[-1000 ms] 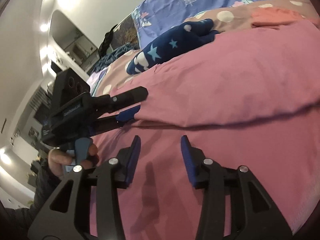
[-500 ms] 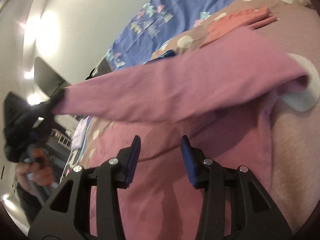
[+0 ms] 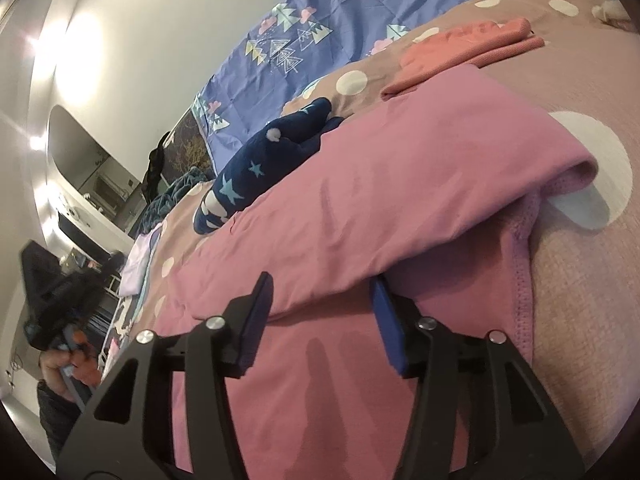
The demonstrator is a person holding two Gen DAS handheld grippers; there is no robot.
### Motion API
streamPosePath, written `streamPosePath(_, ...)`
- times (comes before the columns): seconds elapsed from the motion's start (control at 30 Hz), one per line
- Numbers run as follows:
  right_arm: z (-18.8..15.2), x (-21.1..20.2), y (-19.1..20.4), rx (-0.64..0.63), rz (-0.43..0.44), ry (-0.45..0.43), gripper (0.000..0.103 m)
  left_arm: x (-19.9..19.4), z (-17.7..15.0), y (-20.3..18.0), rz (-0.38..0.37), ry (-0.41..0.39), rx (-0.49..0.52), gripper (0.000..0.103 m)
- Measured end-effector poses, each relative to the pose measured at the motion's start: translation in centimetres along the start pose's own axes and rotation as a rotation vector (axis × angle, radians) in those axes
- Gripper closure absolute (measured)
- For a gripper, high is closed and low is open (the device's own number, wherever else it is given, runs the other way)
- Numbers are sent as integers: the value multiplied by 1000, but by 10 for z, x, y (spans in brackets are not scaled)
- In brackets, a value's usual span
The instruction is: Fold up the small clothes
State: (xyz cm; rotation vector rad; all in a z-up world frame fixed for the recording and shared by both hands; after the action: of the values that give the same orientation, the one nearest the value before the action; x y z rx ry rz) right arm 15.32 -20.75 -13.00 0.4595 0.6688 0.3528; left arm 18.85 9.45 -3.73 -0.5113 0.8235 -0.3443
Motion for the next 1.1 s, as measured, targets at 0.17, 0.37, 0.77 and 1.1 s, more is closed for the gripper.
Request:
streamPosePath(0.17, 0, 2, 1, -12, -4, 8, 48, 54, -30, 4, -2, 131, -34, 60)
streamPosePath(0.37, 0, 4, 1, -18, -11, 18, 47, 93, -49, -25, 11, 193, 40, 100)
streamPosePath(0.77, 0, 5, 2, -29, -14, 24, 45, -18, 6, 3, 199, -60, 119, 99)
streamPosePath(1.1, 0, 6, 3, -35, -14, 27, 44, 4, -14, 65, 305, -4, -2, 54)
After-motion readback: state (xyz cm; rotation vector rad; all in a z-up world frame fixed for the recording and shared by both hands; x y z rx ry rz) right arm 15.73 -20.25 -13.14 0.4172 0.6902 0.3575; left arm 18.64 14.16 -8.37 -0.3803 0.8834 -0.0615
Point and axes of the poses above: each gripper's, at about its wrist camera, not at the fingertips, and x roughly the way its jaws point, y to its left, z to its top, the point moved 4 cm from there along x, roughly the way its jaws point, and after that the axes turned 11 degrees about -x, right-handed, at the moved point
